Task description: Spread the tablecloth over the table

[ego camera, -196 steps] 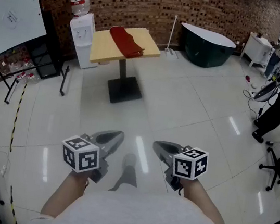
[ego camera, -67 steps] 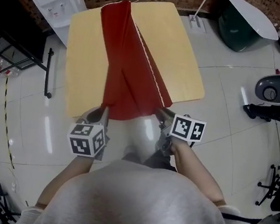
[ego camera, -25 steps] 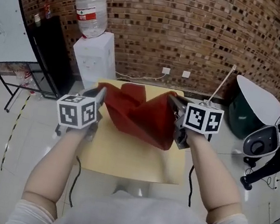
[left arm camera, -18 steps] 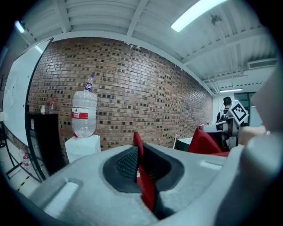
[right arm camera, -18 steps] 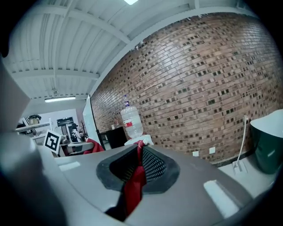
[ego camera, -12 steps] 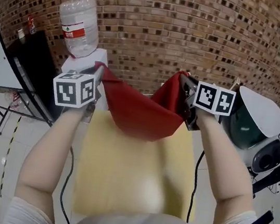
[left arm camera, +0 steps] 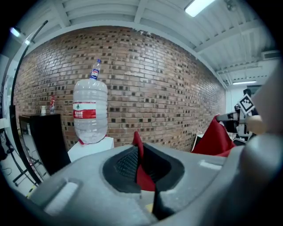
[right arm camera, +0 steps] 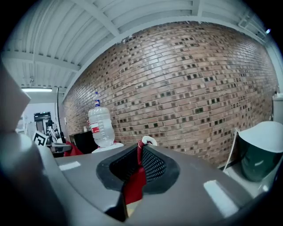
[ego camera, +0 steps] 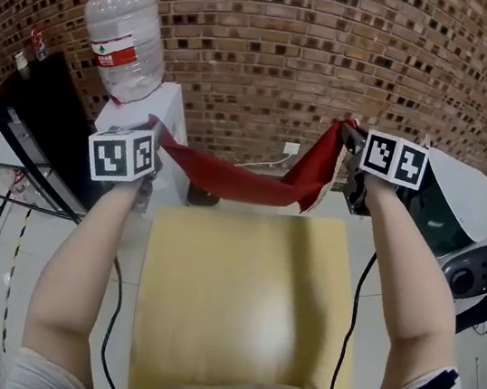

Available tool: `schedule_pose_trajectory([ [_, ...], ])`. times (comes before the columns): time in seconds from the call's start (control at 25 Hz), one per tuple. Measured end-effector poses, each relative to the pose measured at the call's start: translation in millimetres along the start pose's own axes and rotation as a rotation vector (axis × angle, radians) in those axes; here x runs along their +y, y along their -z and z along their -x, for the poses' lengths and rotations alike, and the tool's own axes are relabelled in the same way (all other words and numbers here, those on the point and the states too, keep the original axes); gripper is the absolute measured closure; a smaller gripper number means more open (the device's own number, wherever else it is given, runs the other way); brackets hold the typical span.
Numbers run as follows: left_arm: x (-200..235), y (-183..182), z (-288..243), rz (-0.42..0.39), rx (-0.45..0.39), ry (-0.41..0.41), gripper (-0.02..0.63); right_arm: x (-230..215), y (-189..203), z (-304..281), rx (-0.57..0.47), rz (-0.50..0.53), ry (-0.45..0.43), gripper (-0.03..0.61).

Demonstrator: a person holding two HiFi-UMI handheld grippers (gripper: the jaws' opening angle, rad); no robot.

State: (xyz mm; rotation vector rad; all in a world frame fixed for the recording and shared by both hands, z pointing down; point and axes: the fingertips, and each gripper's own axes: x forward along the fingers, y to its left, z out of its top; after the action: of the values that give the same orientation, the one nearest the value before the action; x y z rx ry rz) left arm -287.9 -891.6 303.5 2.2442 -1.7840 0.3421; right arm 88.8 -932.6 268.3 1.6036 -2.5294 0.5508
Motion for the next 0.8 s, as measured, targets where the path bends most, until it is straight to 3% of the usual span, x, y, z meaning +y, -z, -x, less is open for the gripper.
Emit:
schedule_pose_trajectory([
  [0.12,12,13,-11,0.007,0.013,-0.016,0.607,-26,6,1,-0.017,-0.074,0.02,0.558],
  [0.44,24,1,-7,0.004,-0.033,-0.035,0.607,-52,20,8,0.029,-0.038,0.091,0.558],
  [0.8,14,-1,63,-0.01,-0.078,-0.065,0.607,-52,17,71,-0.001,-0.053,0.117,0.557],
])
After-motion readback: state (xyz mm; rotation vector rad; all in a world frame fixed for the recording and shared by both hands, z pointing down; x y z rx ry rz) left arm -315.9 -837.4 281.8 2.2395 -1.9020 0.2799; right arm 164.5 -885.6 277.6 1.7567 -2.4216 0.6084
